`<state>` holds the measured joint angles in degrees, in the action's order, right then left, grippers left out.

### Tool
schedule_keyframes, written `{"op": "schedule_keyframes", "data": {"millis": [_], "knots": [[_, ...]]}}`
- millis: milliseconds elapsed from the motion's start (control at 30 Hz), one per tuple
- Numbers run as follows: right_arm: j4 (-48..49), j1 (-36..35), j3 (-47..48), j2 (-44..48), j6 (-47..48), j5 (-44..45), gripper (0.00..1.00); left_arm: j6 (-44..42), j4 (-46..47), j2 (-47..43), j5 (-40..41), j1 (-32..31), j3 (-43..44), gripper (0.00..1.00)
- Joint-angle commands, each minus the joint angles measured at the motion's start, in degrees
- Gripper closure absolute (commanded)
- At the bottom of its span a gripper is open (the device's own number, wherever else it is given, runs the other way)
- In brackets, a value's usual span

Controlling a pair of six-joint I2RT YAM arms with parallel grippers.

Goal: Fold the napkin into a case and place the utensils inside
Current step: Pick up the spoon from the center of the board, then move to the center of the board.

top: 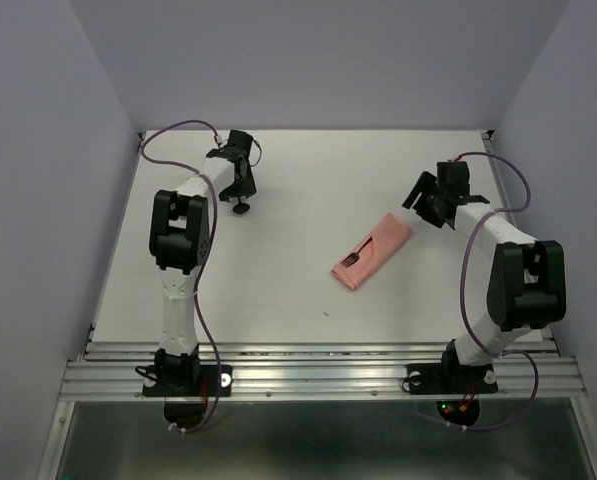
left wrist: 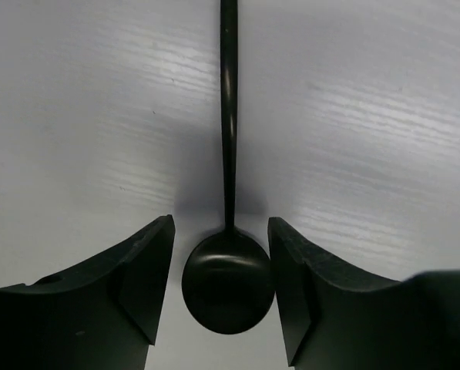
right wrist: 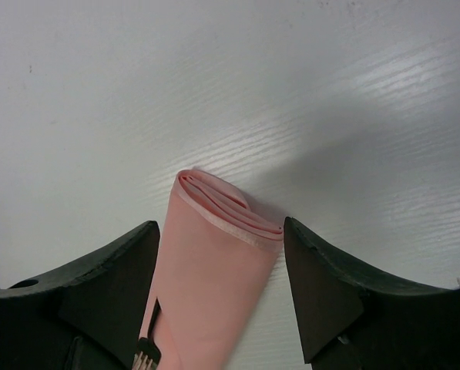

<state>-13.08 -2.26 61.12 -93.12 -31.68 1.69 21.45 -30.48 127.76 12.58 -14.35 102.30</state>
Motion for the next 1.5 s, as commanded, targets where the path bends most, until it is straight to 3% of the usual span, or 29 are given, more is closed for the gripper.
{"op": "schedule_keyframes", "data": {"millis": [0, 367, 467, 500, 633, 1000, 1133, 1333, 1467], "knots": [[0.7, 0.3, -0.4, 1.4, 0.8, 0.2, 0.29, 1.1, 0.5, 1.5, 1.1, 1.2, 2.6, 0.38], [0.8, 0.3, 0.1, 0.5, 0.4, -0.9, 0.30, -2.1, 0.7, 7.5, -0.9, 2.8, 8.2, 0.50], [0.7, 0.3, 0.0, 0.8, 0.6, -0.9, 0.31, -2.3, -1.2, 9.6, -1.2, 2.9, 11.3, 0.61], [0.9, 0.3, -0.1, 1.1, 0.6, -0.7, 0.31, -2.3, -1.5, 9.8, -1.5, 2.9, 11.5, 0.73], [0.7, 0.3, 0.1, 1.5, 0.7, -0.6, 0.31, -1.9, -0.1, 7.5, -3.3, 2.9, 9.2, 1.00], [0.9, 0.3, 0.3, 0.9, 0.4, -1.2, 0.32, -4.2, 4.7, -10.6, -4.2, 0.0, -1.8, 1.00], [1.0, 0.3, 0.4, 0.2, 0.4, -1.3, 0.33, -6.5, 6.6, -18.1, -3.8, -4.9, -6.1, 1.00], [1.0, 0.3, 0.2, 0.2, 0.7, -2.7, 0.33, -10.0, 6.0, -23.7, -1.3, -14.2, -10.3, 1.00], [1.0, 0.3, 0.3, 0.1, 0.7, -2.6, 0.34, -10.1, 6.0, -25.8, -4.0, -20.1, -11.9, 1.00]]}}
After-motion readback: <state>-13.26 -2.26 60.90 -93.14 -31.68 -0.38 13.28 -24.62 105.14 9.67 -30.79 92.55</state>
